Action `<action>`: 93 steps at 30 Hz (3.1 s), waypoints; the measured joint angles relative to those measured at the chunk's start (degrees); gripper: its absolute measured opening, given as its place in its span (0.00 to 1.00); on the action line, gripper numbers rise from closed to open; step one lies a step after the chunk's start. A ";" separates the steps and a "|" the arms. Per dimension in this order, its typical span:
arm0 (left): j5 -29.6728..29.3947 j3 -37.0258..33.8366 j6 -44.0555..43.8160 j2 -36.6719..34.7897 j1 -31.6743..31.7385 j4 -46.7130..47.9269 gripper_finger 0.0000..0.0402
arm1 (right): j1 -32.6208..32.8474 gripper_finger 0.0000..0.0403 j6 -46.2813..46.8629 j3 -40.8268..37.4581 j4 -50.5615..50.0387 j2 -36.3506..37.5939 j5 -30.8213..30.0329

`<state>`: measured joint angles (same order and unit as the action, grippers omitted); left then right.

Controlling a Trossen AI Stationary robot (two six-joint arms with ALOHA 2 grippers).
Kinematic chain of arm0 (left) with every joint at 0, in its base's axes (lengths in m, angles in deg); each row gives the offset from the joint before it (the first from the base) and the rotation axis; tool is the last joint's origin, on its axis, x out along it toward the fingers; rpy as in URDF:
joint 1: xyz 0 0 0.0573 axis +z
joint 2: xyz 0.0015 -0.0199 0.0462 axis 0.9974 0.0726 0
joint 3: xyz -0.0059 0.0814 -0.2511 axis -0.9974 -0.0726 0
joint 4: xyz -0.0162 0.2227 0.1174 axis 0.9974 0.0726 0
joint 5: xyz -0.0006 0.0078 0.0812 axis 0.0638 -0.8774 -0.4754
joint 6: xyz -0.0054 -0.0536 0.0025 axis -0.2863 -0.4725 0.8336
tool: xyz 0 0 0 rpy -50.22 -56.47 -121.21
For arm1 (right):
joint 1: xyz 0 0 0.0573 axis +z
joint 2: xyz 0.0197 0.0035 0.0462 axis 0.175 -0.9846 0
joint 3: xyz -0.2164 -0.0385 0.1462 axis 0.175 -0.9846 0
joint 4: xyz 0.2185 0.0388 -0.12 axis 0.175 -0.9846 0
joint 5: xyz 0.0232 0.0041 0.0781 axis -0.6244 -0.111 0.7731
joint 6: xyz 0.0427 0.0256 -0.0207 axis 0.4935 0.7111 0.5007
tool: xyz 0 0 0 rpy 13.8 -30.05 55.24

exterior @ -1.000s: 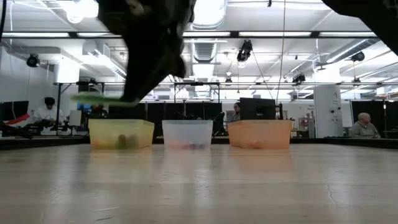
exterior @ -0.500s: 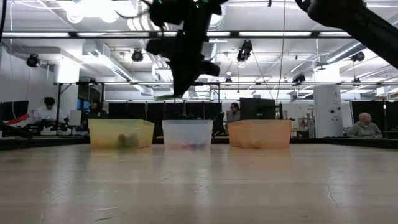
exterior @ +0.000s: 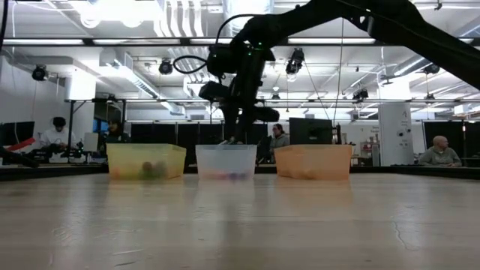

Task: Pick & Place Markers
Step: Put the green pen into the white bin, then return to Home Position

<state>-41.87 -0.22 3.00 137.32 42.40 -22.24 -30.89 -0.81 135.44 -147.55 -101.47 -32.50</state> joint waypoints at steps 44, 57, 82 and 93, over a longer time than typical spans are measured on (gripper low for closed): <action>-10.47 -30.99 60.12 -21.95 32.12 -51.25 0.00 | 31.47 0.02 -19.66 -83.81 46.85 90.36 -15.71; -10.32 -49.06 59.13 -25.92 32.08 -74.09 0.00 | 31.38 0.02 -30.51 -110.78 65.08 122.25 -0.55; -12.10 -65.79 69.21 -31.21 32.15 -93.33 0.00 | 31.26 0.02 -37.83 -126.40 66.71 134.07 -6.80; -11.39 -65.79 65.53 -39.96 31.95 -74.33 0.00 | 31.32 0.02 -30.72 -126.39 66.75 132.32 -6.63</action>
<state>-53.26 -66.01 68.52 97.35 74.35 -96.57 0.42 -31.53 9.06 -80.80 30.85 -39.12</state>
